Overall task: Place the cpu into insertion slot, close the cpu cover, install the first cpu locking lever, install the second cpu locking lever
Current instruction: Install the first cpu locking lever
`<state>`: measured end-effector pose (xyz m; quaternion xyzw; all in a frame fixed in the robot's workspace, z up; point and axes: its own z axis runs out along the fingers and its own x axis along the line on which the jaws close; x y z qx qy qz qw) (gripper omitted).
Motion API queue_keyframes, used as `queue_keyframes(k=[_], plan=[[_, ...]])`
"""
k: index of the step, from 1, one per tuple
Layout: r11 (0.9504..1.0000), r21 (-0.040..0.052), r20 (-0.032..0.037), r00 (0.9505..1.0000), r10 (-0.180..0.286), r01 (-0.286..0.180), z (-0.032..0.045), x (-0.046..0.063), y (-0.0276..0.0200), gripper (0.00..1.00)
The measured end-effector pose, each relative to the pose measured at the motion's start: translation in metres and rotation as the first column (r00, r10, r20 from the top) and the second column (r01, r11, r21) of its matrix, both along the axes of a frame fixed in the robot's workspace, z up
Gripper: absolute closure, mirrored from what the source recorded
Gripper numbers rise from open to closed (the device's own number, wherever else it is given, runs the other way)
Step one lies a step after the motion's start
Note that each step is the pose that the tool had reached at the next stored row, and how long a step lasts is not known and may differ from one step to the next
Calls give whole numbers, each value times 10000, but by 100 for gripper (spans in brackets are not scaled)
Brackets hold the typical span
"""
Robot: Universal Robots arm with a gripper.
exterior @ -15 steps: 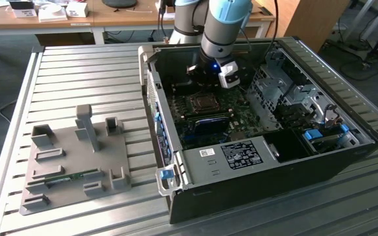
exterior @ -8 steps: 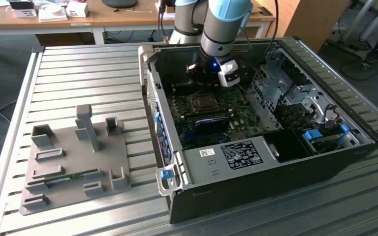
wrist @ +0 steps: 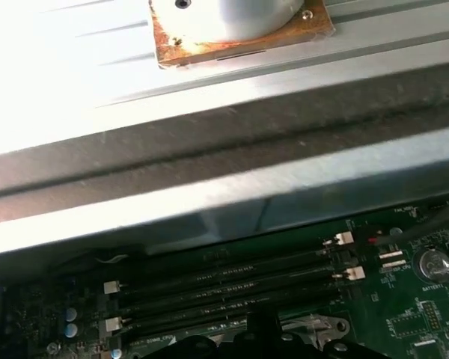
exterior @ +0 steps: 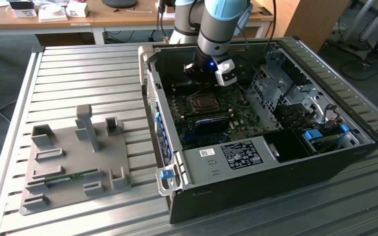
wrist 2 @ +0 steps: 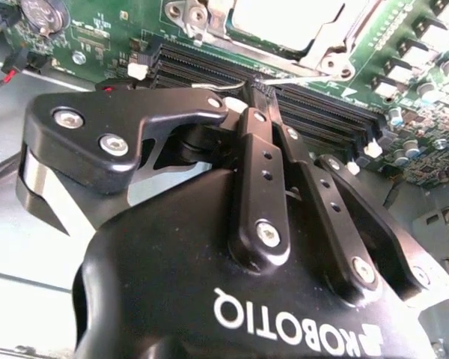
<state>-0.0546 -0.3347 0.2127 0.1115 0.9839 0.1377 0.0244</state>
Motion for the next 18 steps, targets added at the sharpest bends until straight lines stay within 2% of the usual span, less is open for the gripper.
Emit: queue_keyframes(k=[5, 18], plan=[[10000, -1, -1, 10000, -1, 1, 0, -9, 26, 89], [10000, -43, -1, 10000, -2, 2, 0, 25, 29, 89]])
